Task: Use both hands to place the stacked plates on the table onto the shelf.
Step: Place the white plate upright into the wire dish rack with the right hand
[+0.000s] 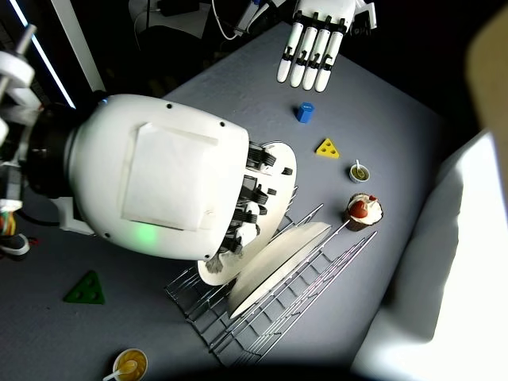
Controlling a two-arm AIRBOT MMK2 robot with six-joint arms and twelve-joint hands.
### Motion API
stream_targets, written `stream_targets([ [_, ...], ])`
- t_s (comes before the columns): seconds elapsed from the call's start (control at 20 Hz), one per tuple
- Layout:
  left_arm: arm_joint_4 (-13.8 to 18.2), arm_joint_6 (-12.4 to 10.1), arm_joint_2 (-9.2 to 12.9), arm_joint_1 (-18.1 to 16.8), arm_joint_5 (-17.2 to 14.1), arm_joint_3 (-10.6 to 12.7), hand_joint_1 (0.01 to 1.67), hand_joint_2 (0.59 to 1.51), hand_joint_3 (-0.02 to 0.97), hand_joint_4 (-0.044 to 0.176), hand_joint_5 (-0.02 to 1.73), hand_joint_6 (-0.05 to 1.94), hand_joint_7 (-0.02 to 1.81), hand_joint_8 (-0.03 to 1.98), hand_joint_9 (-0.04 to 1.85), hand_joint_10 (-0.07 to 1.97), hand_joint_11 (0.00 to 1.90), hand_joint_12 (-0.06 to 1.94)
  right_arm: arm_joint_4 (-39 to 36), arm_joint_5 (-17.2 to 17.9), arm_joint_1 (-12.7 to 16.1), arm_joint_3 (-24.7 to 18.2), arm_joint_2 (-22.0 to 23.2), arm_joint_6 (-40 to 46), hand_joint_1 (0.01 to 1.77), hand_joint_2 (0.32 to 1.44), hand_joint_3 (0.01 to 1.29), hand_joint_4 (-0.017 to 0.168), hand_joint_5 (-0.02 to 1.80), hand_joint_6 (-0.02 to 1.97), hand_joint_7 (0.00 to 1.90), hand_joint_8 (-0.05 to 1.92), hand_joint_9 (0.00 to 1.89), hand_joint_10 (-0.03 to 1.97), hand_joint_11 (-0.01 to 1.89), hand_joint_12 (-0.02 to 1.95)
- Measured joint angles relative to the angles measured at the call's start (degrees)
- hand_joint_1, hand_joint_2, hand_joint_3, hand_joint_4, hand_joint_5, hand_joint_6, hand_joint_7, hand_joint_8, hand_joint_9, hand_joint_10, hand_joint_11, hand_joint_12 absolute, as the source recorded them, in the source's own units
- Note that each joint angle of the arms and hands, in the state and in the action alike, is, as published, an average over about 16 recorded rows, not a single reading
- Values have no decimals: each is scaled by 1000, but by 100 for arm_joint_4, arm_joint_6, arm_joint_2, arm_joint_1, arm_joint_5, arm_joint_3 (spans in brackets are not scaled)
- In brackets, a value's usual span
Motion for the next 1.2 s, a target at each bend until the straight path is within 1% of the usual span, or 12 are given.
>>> stream_targets([
  [0.35, -1, 8, 4, 35, 31, -90, 65, 936, 16, -1, 80, 7, 119, 2, 126, 9, 121, 10, 59, 87, -82, 179, -152, 29, 1481, 938, 11, -9, 893, 863, 1093, 591, 1172, 644, 1027, 1319],
  [0.75, -26, -3, 7, 37, 45, -100, 74, 933, 17, -1, 82, 8, 115, 2, 126, 9, 123, 10, 83, 170, -254, 424, -296, 238, 1481, 937, 11, -9, 863, 892, 1045, 680, 1148, 689, 1014, 1326],
  [0.95, -41, -13, 7, 38, 40, -93, 74, 934, 17, -1, 81, 7, 110, 2, 120, 9, 118, 10, 78, 195, -356, 559, -396, 357, 1480, 938, 12, -9, 844, 941, 1018, 722, 1137, 702, 1014, 1312],
  [1.0, -45, -17, 7, 38, 37, -91, 74, 934, 17, -1, 80, 7, 109, 2, 119, 9, 117, 10, 75, 197, -379, 600, -427, 391, 1479, 938, 12, -9, 842, 952, 1015, 727, 1139, 699, 1019, 1278],
  [1.1, -56, -24, 7, 38, 33, -87, 74, 935, 17, -1, 79, 7, 107, 2, 117, 9, 115, 10, 68, 200, -417, 686, -488, 465, 1468, 942, 12, -9, 841, 968, 1010, 738, 1140, 689, 1032, 1147],
  [1.2, -73, -30, 8, 42, 29, -83, 74, 936, 17, -1, 78, 7, 105, 2, 116, 9, 112, 10, 61, 201, -446, 765, -543, 526, 1444, 951, 12, -9, 844, 983, 1006, 694, 1136, 617, 1050, 995],
])
